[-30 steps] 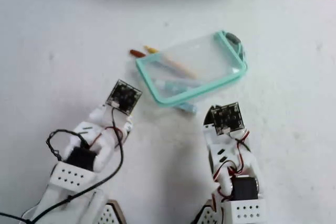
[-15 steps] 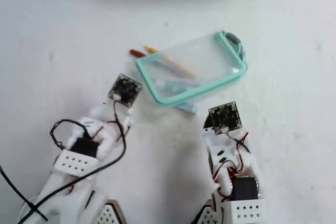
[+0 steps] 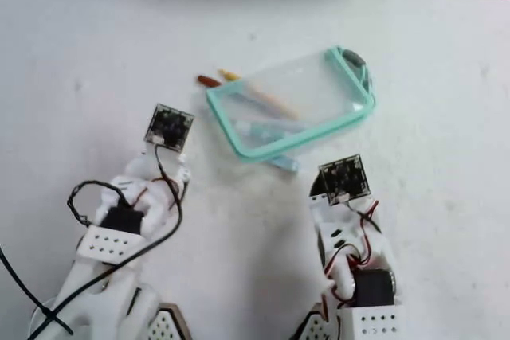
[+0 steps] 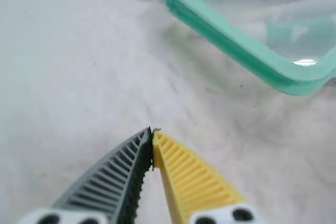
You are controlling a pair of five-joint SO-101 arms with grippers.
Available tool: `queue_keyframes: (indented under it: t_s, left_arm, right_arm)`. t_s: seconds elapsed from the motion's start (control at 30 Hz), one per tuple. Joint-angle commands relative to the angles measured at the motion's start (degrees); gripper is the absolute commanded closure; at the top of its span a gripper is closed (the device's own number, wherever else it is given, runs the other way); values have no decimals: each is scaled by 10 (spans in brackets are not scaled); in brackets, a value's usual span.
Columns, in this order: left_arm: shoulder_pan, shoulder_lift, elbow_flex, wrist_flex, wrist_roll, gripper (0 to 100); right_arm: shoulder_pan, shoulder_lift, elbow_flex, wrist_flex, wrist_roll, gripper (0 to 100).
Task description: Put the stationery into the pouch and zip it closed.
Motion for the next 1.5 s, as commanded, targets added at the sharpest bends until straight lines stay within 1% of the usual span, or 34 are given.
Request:
queue_keyframes:
  t_s: [0.0, 0.3, 0.43, 0.6, 0.8, 0.93, 1.07, 1.33, 1.47]
  left_arm:
    - [-2, 0, -27, -13, 6, 976]
    - [-2, -2, -27, -8, 8, 976]
    - [-2, -2, -27, -8, 8, 976]
    - [-1, -2, -26, -7, 9, 976]
    - [44, -3, -12, -4, 4, 976]
    - [43, -3, -12, -4, 4, 976]
    - [44, -3, -13, -4, 4, 976]
    - [43, -3, -13, -6, 4, 976]
    - [40, -3, -12, -4, 4, 976]
  right_arm:
    - [-1, 0, -47, 15, -1, 940]
    - [-3, 6, -137, 42, -1, 937]
    - [-6, 83, -212, 29, -1, 937]
    - [-2, 273, -320, -19, 3, 937]
    - [10, 493, -513, -42, 3, 936]
    - [62, 668, -653, -37, 0, 938]
    - [104, 835, -755, -20, -1, 936]
    - [135, 1097, -947, -23, -1, 935]
    - [137, 1235, -1052, -10, -1, 926]
